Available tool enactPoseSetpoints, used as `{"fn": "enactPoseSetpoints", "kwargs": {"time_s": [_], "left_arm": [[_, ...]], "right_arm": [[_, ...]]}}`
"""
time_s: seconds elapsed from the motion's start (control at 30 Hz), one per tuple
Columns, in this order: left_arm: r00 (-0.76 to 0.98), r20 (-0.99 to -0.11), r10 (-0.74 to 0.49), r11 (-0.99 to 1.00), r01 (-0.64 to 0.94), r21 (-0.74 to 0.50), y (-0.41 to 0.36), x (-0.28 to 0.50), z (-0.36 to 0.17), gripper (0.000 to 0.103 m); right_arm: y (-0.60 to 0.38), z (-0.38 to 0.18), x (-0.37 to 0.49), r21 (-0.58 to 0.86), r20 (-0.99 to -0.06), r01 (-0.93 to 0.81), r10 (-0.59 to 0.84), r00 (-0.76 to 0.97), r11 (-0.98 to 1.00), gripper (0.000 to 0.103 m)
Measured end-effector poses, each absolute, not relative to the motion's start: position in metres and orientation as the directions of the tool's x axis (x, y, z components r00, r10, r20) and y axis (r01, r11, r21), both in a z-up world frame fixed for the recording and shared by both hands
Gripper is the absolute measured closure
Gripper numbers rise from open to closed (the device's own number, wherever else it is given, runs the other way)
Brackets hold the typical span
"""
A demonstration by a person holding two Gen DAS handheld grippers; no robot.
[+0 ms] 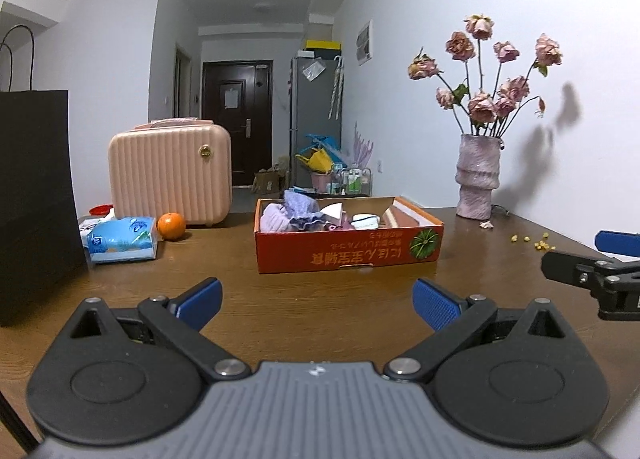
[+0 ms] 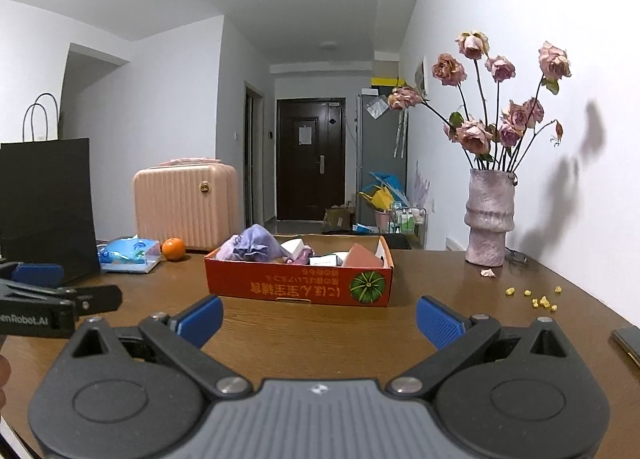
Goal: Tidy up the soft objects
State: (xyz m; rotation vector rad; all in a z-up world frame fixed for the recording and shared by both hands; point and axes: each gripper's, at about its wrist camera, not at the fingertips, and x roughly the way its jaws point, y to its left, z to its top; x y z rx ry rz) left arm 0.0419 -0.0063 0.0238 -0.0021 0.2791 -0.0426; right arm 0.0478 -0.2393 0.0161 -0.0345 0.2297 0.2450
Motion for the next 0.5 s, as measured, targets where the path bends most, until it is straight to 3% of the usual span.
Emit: {"fn": "enactPoseSetpoints", "kwargs": {"time_s": [0.5], "left_arm": [[0.959,-0.277,-0.065,0.998,0.061,-0.025,-0.0115,0.0375,0.0226,0.0]], "right_arm": [[-0.2402,0.0163,0.0395,-0.002,-0.215,-0.238,0.232,0.949,0.971,0.0]]}}
